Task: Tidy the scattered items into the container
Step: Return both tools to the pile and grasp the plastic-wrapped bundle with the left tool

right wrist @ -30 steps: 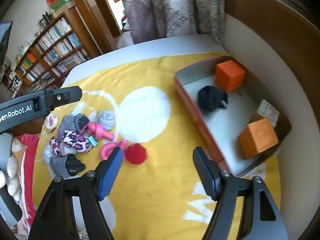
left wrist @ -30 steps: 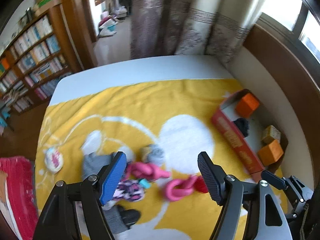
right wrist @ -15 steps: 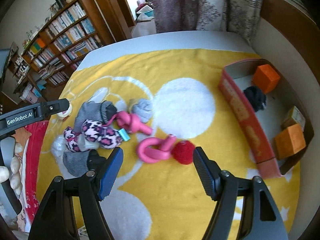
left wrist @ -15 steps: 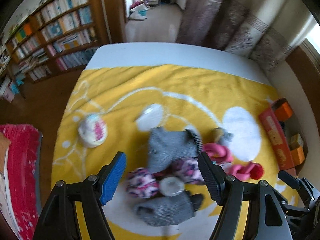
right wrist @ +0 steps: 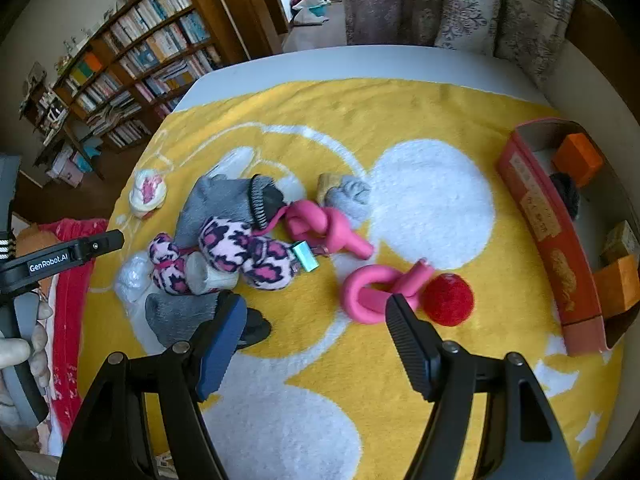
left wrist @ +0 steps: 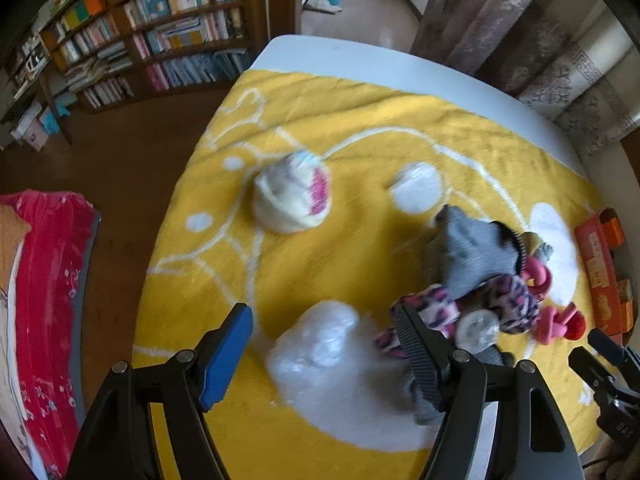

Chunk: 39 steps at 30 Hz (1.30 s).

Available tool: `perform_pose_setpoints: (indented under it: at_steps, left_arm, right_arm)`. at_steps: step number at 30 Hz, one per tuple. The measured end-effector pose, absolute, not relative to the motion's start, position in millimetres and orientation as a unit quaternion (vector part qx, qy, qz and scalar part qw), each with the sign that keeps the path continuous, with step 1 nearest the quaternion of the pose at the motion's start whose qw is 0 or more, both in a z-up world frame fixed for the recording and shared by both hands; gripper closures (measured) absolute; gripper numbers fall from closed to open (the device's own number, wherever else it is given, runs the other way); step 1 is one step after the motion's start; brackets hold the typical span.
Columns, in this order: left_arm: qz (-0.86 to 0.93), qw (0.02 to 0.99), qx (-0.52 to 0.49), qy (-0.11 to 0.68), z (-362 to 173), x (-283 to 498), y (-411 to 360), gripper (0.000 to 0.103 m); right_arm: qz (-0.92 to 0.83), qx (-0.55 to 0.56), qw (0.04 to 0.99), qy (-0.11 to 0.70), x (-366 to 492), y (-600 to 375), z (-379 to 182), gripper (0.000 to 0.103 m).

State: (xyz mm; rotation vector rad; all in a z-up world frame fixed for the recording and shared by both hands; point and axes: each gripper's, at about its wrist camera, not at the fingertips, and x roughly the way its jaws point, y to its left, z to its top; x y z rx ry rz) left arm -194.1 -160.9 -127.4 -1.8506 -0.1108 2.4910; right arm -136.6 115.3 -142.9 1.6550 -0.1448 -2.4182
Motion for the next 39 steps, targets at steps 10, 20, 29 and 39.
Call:
perform_pose_setpoints:
  at_steps: [10,20,29,39]
  left_arm:
    - [0.79,0.031,-0.61,-0.048,-149.6,-180.9,-181.8,0.028]
    - [0.785,0.058,-0.616,-0.031,-172.7,-182.5,-171.5,0.028]
    - [0.777,0.063,-0.626,-0.013,-192.6,-188.2,-165.6,0.056]
    - [0.784,0.069,-0.616,-0.032,-171.2,-182.7,-168.3,0.061]
  right_arm:
    - [-0.805,0.578,0.125,-0.04,-135.5,96.5,-151.5,0.027]
    - [-0.788,0.597,0.149,-0.035,-132.6,82.5,-161.6,0.027]
    - [-0.781,0.6,0.174,-0.025,-131.9,70.3,-164.9,0.027]
    - [-0.776,0.584,0.239,0.014,-135.2,32.9,-172.0,0.021]
